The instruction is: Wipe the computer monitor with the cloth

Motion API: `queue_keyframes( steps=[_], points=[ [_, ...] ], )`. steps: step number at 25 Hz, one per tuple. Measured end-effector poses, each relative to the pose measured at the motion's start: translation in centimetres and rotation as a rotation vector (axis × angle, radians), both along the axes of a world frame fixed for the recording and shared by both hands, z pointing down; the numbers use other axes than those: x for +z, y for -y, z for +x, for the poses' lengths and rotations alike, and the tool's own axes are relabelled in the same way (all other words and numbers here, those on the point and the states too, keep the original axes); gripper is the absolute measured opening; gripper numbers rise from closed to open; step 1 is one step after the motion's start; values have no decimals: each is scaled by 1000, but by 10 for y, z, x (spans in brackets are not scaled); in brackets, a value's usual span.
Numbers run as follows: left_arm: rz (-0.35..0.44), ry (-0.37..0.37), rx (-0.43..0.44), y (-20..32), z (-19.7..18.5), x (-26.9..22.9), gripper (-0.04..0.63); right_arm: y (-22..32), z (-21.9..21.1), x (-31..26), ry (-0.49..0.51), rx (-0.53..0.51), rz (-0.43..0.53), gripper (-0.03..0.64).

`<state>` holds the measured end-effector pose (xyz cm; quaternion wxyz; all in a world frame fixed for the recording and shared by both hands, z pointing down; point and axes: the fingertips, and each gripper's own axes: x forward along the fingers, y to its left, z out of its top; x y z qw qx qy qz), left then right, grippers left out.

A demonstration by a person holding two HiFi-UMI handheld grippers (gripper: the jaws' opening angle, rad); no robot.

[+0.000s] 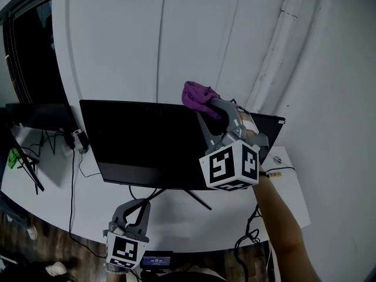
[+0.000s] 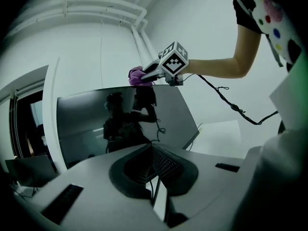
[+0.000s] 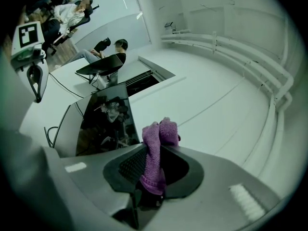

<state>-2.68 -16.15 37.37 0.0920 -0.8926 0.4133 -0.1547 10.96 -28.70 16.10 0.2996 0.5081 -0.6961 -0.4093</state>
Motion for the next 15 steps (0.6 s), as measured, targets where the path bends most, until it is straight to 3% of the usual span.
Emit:
queue_keyframes(
  steps=[15],
  points=[
    [0,-2,74,-12,67,3,6,-27,125,7,42,163,-13,91]
  ],
)
